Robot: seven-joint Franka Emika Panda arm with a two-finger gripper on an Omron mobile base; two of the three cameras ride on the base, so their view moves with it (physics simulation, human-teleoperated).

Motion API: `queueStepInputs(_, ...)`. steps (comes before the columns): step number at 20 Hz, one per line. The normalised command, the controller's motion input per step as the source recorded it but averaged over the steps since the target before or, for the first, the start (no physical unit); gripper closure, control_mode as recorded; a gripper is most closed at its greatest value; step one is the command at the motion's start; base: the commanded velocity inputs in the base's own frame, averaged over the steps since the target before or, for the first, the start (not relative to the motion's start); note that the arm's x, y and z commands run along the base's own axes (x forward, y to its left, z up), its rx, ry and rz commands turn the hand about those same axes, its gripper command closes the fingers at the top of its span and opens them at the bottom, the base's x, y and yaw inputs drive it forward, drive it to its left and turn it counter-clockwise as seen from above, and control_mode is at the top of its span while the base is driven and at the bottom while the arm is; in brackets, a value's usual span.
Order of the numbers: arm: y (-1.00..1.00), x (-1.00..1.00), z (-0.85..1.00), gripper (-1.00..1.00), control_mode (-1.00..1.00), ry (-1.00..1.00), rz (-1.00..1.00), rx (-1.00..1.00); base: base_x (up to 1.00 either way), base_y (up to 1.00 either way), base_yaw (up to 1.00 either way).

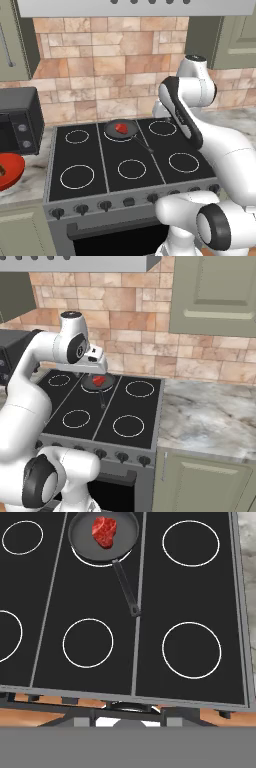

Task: Place the steak on the plate and place the mushroom on the same plate.

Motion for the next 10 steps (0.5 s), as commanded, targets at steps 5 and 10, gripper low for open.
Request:
queueStepInputs(5, 0.11, 0.03, -0.13, -1.00, -1.00, 0.00, 0.00, 0.00, 0.00, 0.00, 0.00)
queueStepInputs(10, 0.32, 0.36, -0.17, -1.00, -1.00, -0.01, 0.00, 0.00, 0.00, 0.00, 0.00)
